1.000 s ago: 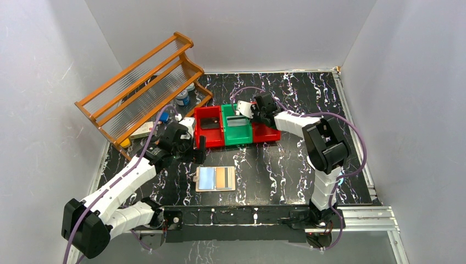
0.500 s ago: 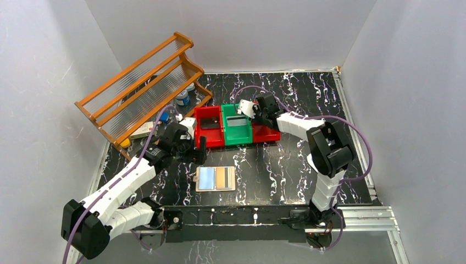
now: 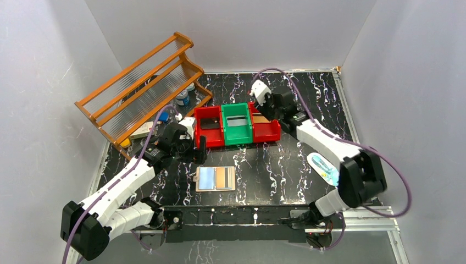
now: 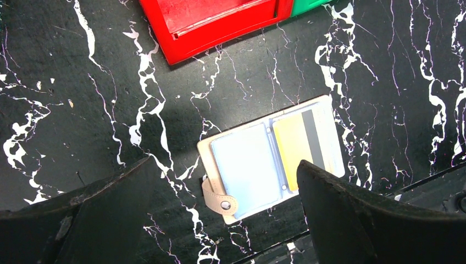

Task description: Take the credit cards out of the card holder

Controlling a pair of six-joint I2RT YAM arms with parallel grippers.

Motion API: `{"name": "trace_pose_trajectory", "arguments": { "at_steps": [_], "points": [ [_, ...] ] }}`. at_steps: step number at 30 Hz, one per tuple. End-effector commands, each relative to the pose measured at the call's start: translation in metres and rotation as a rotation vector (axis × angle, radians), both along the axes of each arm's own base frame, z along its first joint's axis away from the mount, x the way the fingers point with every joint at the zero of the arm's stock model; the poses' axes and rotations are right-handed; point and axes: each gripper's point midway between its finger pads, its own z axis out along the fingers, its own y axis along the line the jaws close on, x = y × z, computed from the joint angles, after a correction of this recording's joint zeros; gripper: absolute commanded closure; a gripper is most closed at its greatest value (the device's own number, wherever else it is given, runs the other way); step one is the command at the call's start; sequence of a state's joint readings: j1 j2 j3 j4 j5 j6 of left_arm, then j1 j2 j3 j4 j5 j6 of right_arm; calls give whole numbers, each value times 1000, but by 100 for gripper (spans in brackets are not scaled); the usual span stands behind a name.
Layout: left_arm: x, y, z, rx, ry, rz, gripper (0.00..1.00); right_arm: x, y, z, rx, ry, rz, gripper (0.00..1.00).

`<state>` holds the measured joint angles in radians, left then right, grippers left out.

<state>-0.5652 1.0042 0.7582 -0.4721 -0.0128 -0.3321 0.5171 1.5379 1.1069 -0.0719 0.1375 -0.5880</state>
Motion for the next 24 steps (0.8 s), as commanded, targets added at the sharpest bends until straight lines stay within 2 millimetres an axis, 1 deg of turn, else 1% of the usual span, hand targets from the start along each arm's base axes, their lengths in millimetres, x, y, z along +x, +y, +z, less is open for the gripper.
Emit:
{"name": "trace_pose_trajectory", "arguments": {
  "at_steps": [1, 2, 4, 5, 6, 7, 9, 13, 15, 18, 19, 20, 22, 24],
  "points": [
    [-1, -1, 1, 4, -6, -17, 2, -24, 11, 70, 431, -74, -102, 45],
    [-1, -1, 1, 5, -5, -18, 2, -30, 5, 73, 505, -74, -161, 37],
    [-1, -1, 0, 6, -1, -19, 2, -37, -11, 83, 665, -72, -327, 18],
    [-1, -2, -1, 7, 2, -20, 2, -41, -17, 84, 721, -57, -389, 16],
    [-1, -2, -1, 8, 5, -21, 2, -46, -20, 84, 759, -32, -429, 18],
    [-1, -2, -2, 9, 7, -21, 2, -52, -20, 80, 786, 6, -455, 20],
    [-1, -2, -3, 11, 11, -21, 2, -65, -13, 75, 849, 108, -477, 22],
    [-1, -2, -3, 12, 12, -20, 2, -96, 17, 56, 1013, 383, -478, 20],
    [-2, -1, -4, 10, 17, -15, 2, -110, 28, 38, 1104, 550, -560, 18],
    [-1, 1, -3, 14, 10, -3, 2, -137, 57, 12, 1179, 794, -580, 21],
    [0, 4, -4, 28, 4, 12, 2, -169, 85, -13, 1134, 893, -582, 24],
    [0, 4, -4, 30, 4, 13, 2, -178, 91, -24, 1105, 899, -599, 26],
    [0, 4, -4, 30, 7, 14, 2, -197, 105, -38, 1056, 935, -603, 29],
    [0, 4, -4, 32, 8, 15, 2, -213, 120, -44, 1016, 951, -581, 32]
  ]
}}
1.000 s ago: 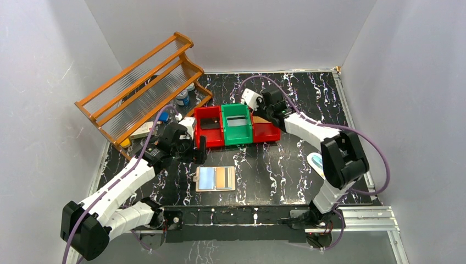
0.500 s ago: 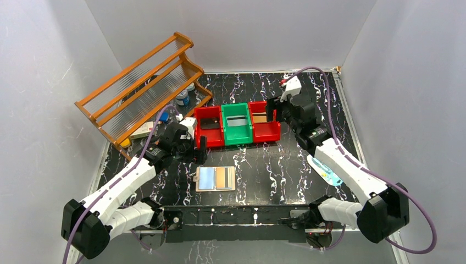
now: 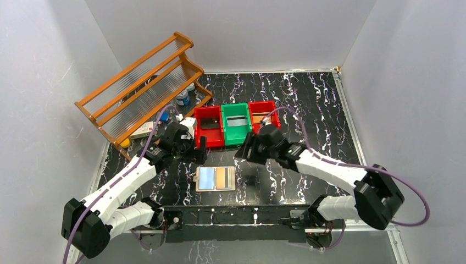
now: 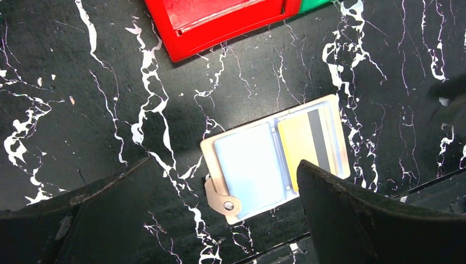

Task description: Take the credit cards out of the card holder

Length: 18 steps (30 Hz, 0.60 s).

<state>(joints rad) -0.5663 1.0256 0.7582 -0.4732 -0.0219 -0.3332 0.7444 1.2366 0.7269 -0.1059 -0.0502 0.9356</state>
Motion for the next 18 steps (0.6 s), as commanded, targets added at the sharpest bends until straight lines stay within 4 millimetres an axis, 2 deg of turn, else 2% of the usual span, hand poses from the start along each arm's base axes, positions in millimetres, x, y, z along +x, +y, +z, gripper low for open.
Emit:
{"name": "trace_pose_trajectory", "arguments": {
  "at_steps": [1, 5, 10, 14, 18],
  "points": [
    [-1, 3, 0, 17, -5, 9, 2, -35, 41, -1, 43, 62, 31, 33],
    [0, 5, -1, 28, -3, 15, 2, -59, 69, -16, 1, 93, 89, 36],
    [1, 7, -1, 35, -3, 25, 2, -79, 94, -37, -29, 149, 150, 43],
    [1, 8, 1, 35, -11, 32, 2, -84, 89, -52, -112, 185, 141, 44],
    [1, 9, 0, 41, -9, 35, 2, -82, 82, -55, -130, 183, 116, 44]
  ]
}}
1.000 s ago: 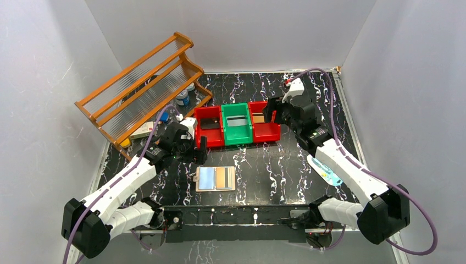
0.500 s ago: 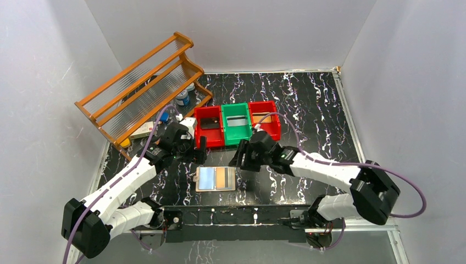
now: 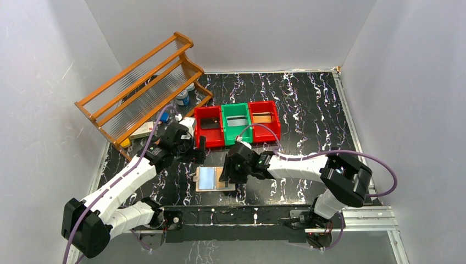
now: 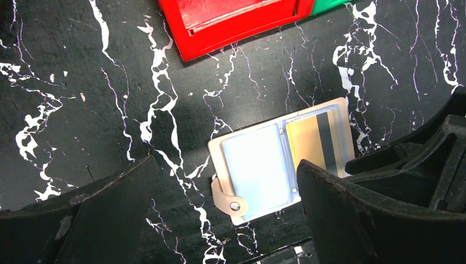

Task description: Take the credit cards out of the card holder

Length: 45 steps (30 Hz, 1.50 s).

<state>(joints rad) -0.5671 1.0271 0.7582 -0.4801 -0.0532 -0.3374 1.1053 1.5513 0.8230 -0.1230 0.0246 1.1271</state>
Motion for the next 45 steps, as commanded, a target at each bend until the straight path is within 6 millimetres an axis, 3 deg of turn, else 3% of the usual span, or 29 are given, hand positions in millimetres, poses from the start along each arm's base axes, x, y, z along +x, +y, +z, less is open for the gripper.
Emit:
{"name": "trace_pose_trajectory", "arguments": {
  "at_steps": [1, 9, 18, 23, 29, 35, 38, 45],
  "points": [
    [0, 4, 1, 20, -6, 13, 2, 12, 4, 14, 15, -32, -58, 44],
    [0, 7, 12, 1, -49, 30, 2, 13, 4, -17, -61, 23, -39, 47],
    [0, 6, 20, -32, -82, 32, 2, 17, -4, -23, -109, 20, -67, 54],
    [-9, -9, 22, -135, -34, 32, 2, 16, -6, -26, -111, 33, -66, 55],
    [-34, -58, 27, -420, 106, -62, 2, 16, -7, -30, -103, 56, -70, 54],
    [-56, -90, 3, -622, 328, -54, 13, 15, -8, -33, -108, 74, -71, 53],
    [-63, -88, -20, -612, 405, -9, 16, 14, -8, -34, -109, 80, -69, 53],
    [-71, -86, -50, -600, 468, 24, 28, 12, -8, -40, -106, 105, -63, 53]
  ]
}}
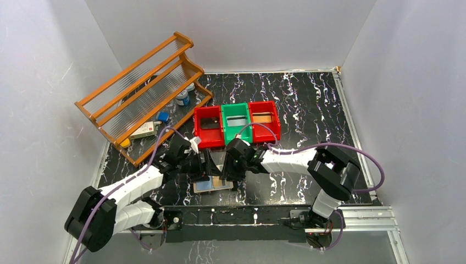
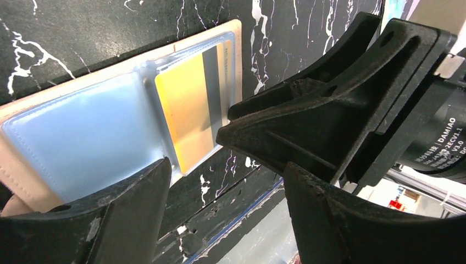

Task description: Take the credit cards out of the card holder

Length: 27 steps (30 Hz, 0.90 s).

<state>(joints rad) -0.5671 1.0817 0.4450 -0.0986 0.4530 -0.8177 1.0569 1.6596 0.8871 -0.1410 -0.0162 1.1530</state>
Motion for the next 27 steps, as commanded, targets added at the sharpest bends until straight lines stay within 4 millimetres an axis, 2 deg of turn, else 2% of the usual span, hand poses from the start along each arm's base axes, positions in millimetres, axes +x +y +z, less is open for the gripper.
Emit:
{"name": "trace_pose_trajectory", "arguments": {
  "at_steps": [1, 5, 8, 14, 21, 27],
  "points": [
    [-5, -11, -4, -77, 38, -14, 31, -3, -14, -24, -72, 38, -14, 53],
    [-9, -18, -9, -140, 71, -3, 44, -3, -14, -25, -70, 44, -16, 53],
    [-10, -15, -16, -145, 88, 34, 47, -3, -14, -26, -64, 52, -14, 53],
    [-15, 0, -26, -75, 90, 84, 48, -4, -14, -28, -57, 65, -10, 53],
    [-12, 17, -26, 26, 46, 117, 41, -4, -14, -28, -55, 72, -12, 53],
    [-11, 7, -27, -10, 64, 85, 41, -4, -14, -29, -55, 77, -12, 53]
  ]
}}
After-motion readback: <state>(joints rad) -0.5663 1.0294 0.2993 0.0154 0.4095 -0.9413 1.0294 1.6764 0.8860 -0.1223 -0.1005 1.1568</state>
